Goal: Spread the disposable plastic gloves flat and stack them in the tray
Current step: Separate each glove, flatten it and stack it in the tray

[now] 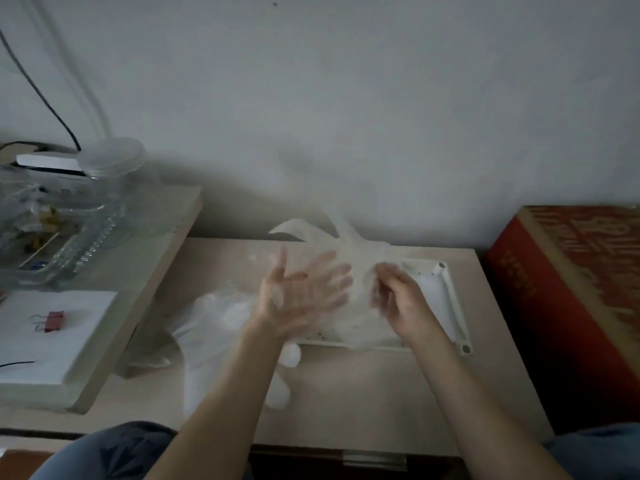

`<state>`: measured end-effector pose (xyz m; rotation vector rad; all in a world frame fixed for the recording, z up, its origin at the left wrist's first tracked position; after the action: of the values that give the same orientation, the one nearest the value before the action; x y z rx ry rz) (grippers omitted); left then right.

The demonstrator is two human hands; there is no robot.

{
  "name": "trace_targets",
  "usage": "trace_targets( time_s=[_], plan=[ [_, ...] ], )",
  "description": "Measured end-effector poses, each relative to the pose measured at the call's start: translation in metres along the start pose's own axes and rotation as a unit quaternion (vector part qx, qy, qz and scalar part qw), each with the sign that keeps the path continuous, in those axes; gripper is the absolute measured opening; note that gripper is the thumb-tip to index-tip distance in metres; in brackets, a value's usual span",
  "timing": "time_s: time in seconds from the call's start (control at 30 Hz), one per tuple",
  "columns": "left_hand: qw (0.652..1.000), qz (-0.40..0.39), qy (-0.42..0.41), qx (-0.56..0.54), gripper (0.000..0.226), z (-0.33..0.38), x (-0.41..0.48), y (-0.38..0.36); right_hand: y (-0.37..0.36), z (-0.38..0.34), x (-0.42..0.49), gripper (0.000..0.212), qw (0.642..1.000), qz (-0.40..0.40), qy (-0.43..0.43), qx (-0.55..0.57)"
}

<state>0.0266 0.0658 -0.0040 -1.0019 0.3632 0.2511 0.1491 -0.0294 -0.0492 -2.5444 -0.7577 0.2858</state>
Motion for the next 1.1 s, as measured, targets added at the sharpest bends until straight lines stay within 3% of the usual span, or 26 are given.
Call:
trace_targets(
  time_s=[0.07, 0.17, 0.23, 0.4, 0.53, 0.73, 0.83, 0.9, 1.03, 1.1],
  plan=[
    [0.998, 0.046, 0.023, 0.04, 0.091, -0.003, 0.015, 0.011, 0.037, -0.02, 0.002, 0.01, 0.992, 0.041, 0.018, -0.116],
    [0.982, 0.083, 0.068, 0.158, 0.102, -0.012, 0.034, 0.014, 0.09, -0.045, 0.006, 0.007, 0.964, 0.092, 0.064, -0.24],
    [0.956, 0.11, 0.112, 0.249, 0.091, -0.023, 0.044, 0.016, 0.115, -0.053, 0.007, 0.007, 0.947, 0.114, 0.081, -0.288],
    [0.855, 0.211, 0.121, 0.457, 0.024, -0.037, 0.064, 0.021, 0.142, -0.05, 0.006, 0.011, 0.932, 0.149, 0.075, -0.323],
    [0.822, 0.239, 0.137, 0.498, 0.019, -0.047, 0.075, 0.03, 0.141, -0.035, 0.008, 0.015, 0.939, 0.152, 0.049, -0.305],
    [0.816, 0.284, 0.084, 0.496, 0.015, -0.032, 0.082, 0.031, 0.137, -0.038, 0.009, 0.018, 0.926, 0.153, 0.042, -0.343],
    [0.806, 0.321, 0.037, 0.496, 0.014, -0.018, 0.08, 0.034, 0.138, -0.04, 0.01, 0.019, 0.908, 0.157, 0.052, -0.386],
    [0.781, 0.347, 0.042, 0.518, 0.021, -0.014, 0.08, 0.043, 0.138, -0.04, 0.009, 0.018, 0.896, 0.153, 0.055, -0.414],
    [0.682, 0.378, 0.118, 0.615, 0.058, -0.015, 0.072, 0.061, 0.142, -0.042, 0.004, 0.018, 0.886, 0.178, 0.044, -0.425],
    [0.646, 0.363, 0.15, 0.654, 0.06, -0.019, 0.068, 0.064, 0.148, -0.042, 0.002, 0.019, 0.885, 0.205, 0.04, -0.416]
  ],
)
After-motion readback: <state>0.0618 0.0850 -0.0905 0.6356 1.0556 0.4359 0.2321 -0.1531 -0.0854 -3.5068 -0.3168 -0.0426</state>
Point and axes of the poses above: each hand's wrist, its own x-axis towards the middle knuckle, its own y-axis out of the back of the hand, z = x × y, the point moved 10 cm from there along x, towards the middle knuckle, and after that the axes turned 14 degrees about y, right-handed, at the moved point
